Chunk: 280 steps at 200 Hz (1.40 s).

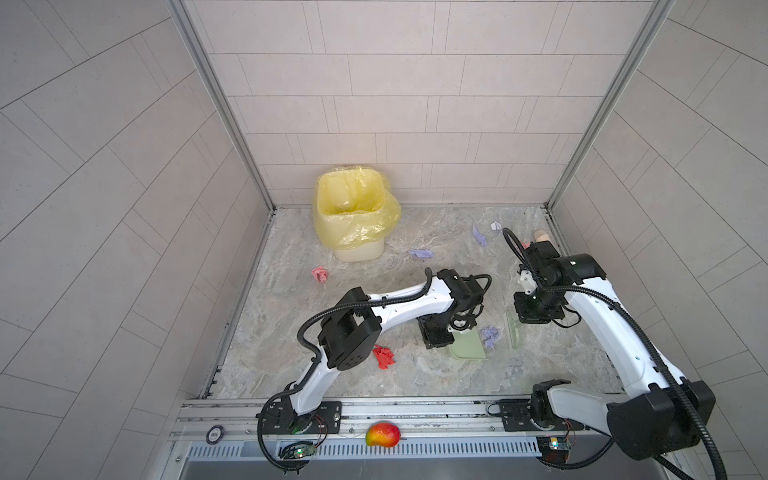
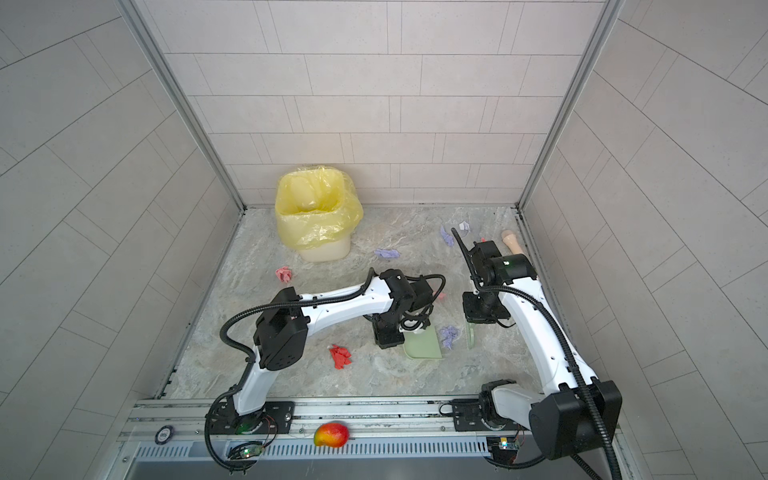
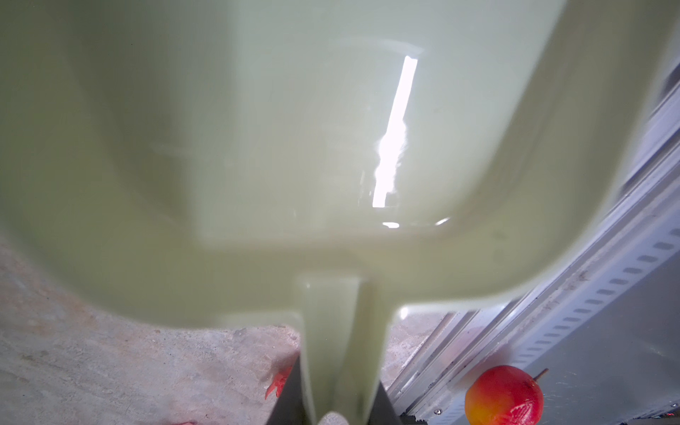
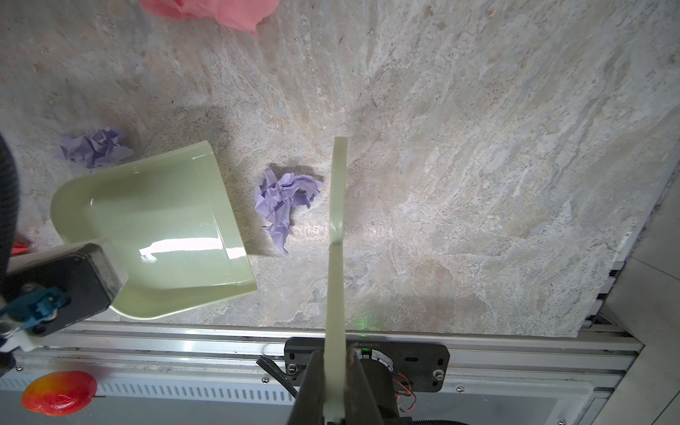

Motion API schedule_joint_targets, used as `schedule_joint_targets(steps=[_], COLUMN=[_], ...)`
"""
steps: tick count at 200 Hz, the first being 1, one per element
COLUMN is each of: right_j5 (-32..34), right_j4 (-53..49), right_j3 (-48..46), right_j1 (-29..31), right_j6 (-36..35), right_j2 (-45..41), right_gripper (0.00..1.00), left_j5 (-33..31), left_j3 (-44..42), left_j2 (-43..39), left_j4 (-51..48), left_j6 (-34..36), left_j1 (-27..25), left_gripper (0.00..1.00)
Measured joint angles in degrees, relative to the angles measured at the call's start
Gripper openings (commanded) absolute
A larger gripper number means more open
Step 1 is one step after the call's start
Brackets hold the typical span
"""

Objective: Sweep away the paper scraps from the table
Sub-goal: 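Set the dustpan beside the purple scraps while the right gripper positions the brush behind them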

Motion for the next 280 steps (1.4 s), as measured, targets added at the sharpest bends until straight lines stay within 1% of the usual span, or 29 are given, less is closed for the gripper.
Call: schedule_joint_targets(steps=[86, 181, 280], right_j5=[0.00, -1.05, -2.03], right_j4=[0.72, 0.07, 0.13], right_j3=[0.00, 0.68, 0.79], right_j1=[0.11, 1.11, 2.62], right_j6=[0.00, -0.24, -0.20], right_j2=[1.22, 4.13, 4.55], right_gripper=[0.00, 0.00, 0.00], left_j5=[0.35, 0.46, 0.94], left_j3=[3.15, 4.35, 4.37], left_j2=[4.87, 6.12, 6.91], left_j4=[-0.83, -0.81, -0.81], left_j6=[0.28, 0.28, 0.28], left_j1=[0.52, 0.92, 1.33], left_gripper=[0.00, 0.00, 0.00])
